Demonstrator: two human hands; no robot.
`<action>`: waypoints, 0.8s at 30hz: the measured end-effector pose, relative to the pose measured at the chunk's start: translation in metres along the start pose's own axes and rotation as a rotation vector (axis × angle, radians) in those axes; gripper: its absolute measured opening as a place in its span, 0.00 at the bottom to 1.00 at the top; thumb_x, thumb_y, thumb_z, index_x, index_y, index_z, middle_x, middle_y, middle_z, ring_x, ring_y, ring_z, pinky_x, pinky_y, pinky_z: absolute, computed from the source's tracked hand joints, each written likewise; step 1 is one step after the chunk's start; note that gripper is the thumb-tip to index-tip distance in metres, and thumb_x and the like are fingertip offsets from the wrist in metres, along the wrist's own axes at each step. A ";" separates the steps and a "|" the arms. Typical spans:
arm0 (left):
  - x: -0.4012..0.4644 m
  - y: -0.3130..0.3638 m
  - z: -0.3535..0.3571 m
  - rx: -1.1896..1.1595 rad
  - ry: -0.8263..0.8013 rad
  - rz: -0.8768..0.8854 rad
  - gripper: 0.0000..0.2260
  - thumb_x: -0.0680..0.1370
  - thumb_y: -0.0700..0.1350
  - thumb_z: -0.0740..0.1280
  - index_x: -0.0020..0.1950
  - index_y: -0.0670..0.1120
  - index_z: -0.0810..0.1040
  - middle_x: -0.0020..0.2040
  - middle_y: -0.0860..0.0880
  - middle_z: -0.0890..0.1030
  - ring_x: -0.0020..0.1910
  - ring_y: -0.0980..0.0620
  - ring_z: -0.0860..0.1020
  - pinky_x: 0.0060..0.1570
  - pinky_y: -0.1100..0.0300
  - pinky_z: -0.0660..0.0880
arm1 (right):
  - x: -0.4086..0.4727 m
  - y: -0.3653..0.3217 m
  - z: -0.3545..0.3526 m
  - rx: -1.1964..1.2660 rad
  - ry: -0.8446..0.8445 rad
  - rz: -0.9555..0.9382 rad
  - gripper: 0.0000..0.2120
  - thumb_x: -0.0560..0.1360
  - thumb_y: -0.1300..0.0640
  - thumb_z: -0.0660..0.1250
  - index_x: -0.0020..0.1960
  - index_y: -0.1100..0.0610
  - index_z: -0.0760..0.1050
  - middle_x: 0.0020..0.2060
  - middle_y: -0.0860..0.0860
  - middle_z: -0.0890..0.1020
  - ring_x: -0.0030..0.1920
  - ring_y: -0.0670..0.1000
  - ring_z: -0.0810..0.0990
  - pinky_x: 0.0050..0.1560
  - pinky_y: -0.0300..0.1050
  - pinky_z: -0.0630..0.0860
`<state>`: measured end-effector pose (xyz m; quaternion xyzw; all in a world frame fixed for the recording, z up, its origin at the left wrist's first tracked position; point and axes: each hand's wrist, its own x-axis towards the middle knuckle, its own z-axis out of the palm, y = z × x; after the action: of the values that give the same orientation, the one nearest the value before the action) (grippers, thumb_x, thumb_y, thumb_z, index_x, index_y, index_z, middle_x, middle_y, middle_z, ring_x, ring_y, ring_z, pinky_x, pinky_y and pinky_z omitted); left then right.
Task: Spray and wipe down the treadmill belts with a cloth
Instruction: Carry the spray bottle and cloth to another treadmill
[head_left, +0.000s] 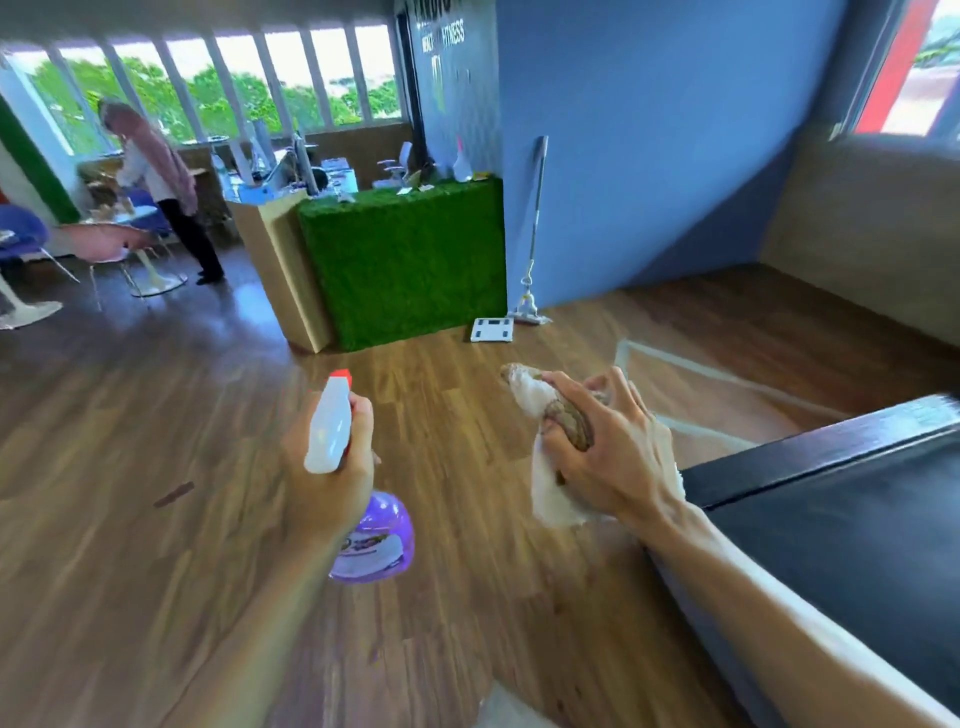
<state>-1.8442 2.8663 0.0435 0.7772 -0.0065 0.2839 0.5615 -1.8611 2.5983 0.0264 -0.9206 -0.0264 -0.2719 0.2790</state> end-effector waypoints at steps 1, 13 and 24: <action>0.020 -0.002 0.018 -0.022 -0.010 -0.004 0.11 0.83 0.45 0.66 0.43 0.41 0.75 0.28 0.42 0.76 0.24 0.55 0.74 0.31 0.62 0.72 | 0.028 0.008 0.007 -0.028 0.013 0.016 0.25 0.74 0.38 0.61 0.71 0.32 0.71 0.55 0.41 0.70 0.58 0.45 0.75 0.50 0.46 0.74; 0.294 -0.070 0.265 -0.094 -0.083 0.063 0.07 0.81 0.54 0.66 0.46 0.53 0.75 0.27 0.48 0.77 0.29 0.45 0.78 0.39 0.44 0.80 | 0.325 0.143 0.091 -0.082 0.165 0.049 0.26 0.73 0.38 0.60 0.70 0.35 0.73 0.53 0.39 0.70 0.57 0.42 0.73 0.49 0.44 0.72; 0.527 -0.136 0.498 -0.278 -0.222 0.193 0.06 0.82 0.44 0.68 0.47 0.53 0.75 0.37 0.32 0.72 0.28 0.46 0.73 0.27 0.62 0.72 | 0.566 0.287 0.179 -0.217 0.222 0.179 0.25 0.73 0.36 0.59 0.71 0.33 0.70 0.51 0.39 0.68 0.58 0.43 0.72 0.50 0.44 0.74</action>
<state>-1.1411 2.6428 0.0583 0.7145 -0.1818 0.2455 0.6294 -1.2353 2.3926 0.0503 -0.9083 0.1160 -0.3473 0.2025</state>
